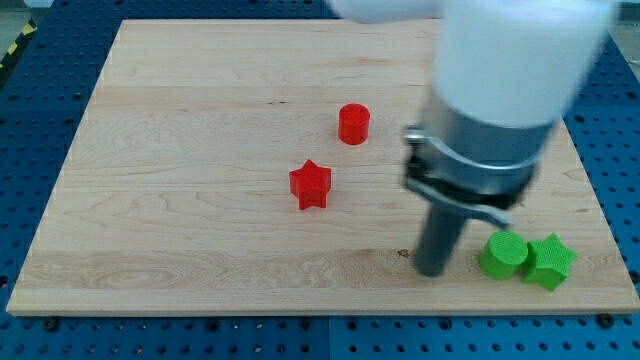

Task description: Separate both the green blocks from each other

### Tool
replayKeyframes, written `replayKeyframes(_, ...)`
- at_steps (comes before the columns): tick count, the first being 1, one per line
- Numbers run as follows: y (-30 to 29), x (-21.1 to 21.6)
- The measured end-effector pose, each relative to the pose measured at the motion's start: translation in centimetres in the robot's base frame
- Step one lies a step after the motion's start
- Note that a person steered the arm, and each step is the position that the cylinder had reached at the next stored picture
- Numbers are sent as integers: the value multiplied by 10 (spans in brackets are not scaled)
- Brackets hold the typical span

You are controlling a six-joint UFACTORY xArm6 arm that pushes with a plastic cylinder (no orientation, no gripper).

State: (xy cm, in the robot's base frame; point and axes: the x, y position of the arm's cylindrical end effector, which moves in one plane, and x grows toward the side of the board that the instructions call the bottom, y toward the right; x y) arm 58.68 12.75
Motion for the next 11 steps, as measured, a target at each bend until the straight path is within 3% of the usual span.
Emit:
replayKeyframes(1, 42, 15)
replayKeyframes(2, 44, 29)
replayKeyframes(3, 45, 31)
replayKeyframes(5, 121, 32)
replayKeyframes(6, 130, 30)
replayKeyframes(11, 26, -15)
